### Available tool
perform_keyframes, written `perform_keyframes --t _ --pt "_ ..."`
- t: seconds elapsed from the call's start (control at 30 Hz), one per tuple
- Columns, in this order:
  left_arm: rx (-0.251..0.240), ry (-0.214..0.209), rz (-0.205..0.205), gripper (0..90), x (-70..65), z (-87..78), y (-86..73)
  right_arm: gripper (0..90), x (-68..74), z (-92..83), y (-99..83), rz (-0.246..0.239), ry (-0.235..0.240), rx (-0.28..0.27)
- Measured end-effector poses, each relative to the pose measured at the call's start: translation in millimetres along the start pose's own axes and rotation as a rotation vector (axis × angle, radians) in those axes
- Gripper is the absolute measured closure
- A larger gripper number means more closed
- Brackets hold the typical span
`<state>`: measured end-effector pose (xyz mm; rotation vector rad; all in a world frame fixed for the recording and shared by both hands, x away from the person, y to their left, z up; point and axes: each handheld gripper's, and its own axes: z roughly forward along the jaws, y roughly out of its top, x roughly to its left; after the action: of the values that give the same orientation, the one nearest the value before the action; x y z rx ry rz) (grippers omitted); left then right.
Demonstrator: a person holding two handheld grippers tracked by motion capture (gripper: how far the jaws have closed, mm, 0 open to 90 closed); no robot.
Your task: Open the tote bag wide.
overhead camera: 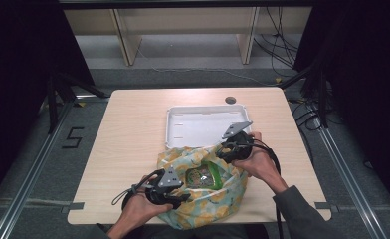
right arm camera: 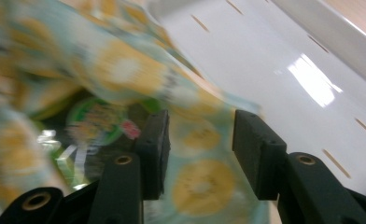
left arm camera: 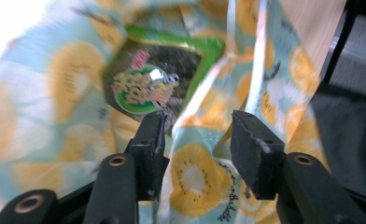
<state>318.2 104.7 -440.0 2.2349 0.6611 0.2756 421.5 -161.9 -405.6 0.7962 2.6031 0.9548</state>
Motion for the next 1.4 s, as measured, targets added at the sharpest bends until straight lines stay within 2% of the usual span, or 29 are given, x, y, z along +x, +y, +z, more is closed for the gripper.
perform_keyframes --t 0.03,0.07,0.1,0.13,0.17,0.2,0.23,0.27,0.3,0.33,0.37,0.43,0.47,0.57,0.6,0.63,0.67,0.77,0.83,0.9,0.97,1.03,1.07,1.1,1.13,1.2,1.33,1.37,1.4 --pt "-0.016 0.002 -0.020 53.0 0.8 -3.7 0.6 55.6 2.6 -3.2 -0.5 -0.015 0.019 -0.024" --pt "-0.023 0.009 -0.020 52.5 2.1 -7.6 1.4 55.8 6.7 -7.2 -0.7 -0.006 0.042 -0.017" --pt "-0.023 0.009 -0.020 52.5 2.1 -7.6 1.4 55.8 6.7 -7.2 -0.7 -0.006 0.042 -0.017" --pt "-0.017 0.014 -0.050 53.0 3.3 -10.9 1.0 56.8 13.1 -7.9 -2.8 -0.025 0.098 -0.017" --pt "-0.017 0.014 -0.050 54.7 3.3 -10.9 1.0 56.8 13.1 -7.9 -2.8 -0.025 0.098 -0.017" --pt "-0.022 -0.001 -0.072 54.7 2.8 -9.9 -0.4 57.2 16.0 -6.0 -3.9 -0.039 0.130 0.002" --pt "-0.019 -0.016 -0.087 57.7 1.7 -8.7 -1.9 57.2 19.5 3.9 -5.8 -0.086 0.175 0.017" --pt "-0.017 -0.029 -0.079 57.7 1.0 -7.3 -3.4 57.2 19.5 3.9 -5.8 -0.086 0.175 0.017" --pt "-0.010 -0.038 -0.108 59.2 -1.7 -5.2 -5.1 57.3 22.0 7.3 -6.6 -0.077 0.191 0.045" --pt "-0.002 -0.048 -0.095 61.5 -2.1 -3.0 -6.5 57.1 21.8 18.5 -7.4 -0.102 0.217 0.065" --pt "0.021 -0.043 -0.102 62.6 -5.0 2.5 -10.1 57.0 22.8 22.8 -7.9 -0.089 0.224 0.086" --pt "0.029 -0.050 -0.111 63.8 -6.3 6.2 -12.3 56.9 24.0 27.6 -8.5 -0.075 0.236 0.100" --pt "0.047 -0.052 -0.089 65.7 -5.5 9.3 -13.9 56.7 23.9 33.2 -8.7 -0.088 0.252 0.100" --pt "0.075 -0.053 -0.114 68.6 -6.9 18.6 -19.4 56.2 25.7 47.2 -7.9 -0.145 0.277 0.117" --pt "0.079 -0.050 -0.112 70.1 -6.3 21.1 -20.5 56.1 27.7 50.1 -7.9 -0.131 0.281 0.131" --pt "0.086 -0.049 -0.109 73.3 -5.6 23.1 -21.3 54.4 29.2 58.7 -6.5 -0.152 0.293 0.135" --pt "0.088 -0.040 -0.094 73.3 -4.2 24.7 -21.6 54.4 29.2 58.7 -6.5 -0.152 0.293 0.135" --pt "0.101 -0.031 -0.091 82.0 -0.4 28.6 -22.9 52.3 28.4 70.3 -2.9 -0.137 0.283 0.142" --pt "0.116 -0.038 -0.092 84.1 2.3 32.1 -24.6 51.2 25.2 78.9 0.7 -0.139 0.279 0.131" --pt "0.137 -0.033 -0.085 85.8 3.1 37.3 -26.6 50.0 21.8 89.2 4.1 -0.103 0.273 0.142" --pt "0.148 -0.030 -0.080 86.4 3.8 39.3 -26.8 49.4 18.6 95.3 5.9 -0.099 0.262 0.134" --pt "0.154 -0.034 -0.067 86.5 4.9 39.7 -26.7 49.3 17.8 96.1 6.7 -0.077 0.249 0.149" --pt "0.150 -0.033 -0.072 86.8 4.8 40.3 -26.8 48.6 14.7 98.7 7.2 -0.081 0.240 0.134" --pt "0.141 -0.033 -0.079 87.2 5.0 41.3 -27.1 47.9 13.1 100.6 6.8 -0.046 0.238 0.138" --pt "0.139 -0.032 -0.098 87.4 4.3 41.9 -27.4 47.5 11.2 101.3 6.8 -0.056 0.232 0.131" --pt "0.143 -0.030 -0.080 87.8 5.8 41.8 -27.1 46.3 9.7 100.7 6.5 -0.035 0.217 0.133" --pt "0.144 -0.027 -0.082 88.0 7.0 43.6 -27.3 44.8 6.1 102.8 5.7 -0.051 0.218 0.114" --pt "0.146 -0.026 -0.094 88.0 7.2 44.4 -27.6 44.4 7.0 102.1 5.1 -0.028 0.219 0.128" --pt "0.161 -0.021 -0.079 88.0 9.3 44.4 -27.3 43.9 6.5 101.5 4.6 -0.021 0.213 0.143"
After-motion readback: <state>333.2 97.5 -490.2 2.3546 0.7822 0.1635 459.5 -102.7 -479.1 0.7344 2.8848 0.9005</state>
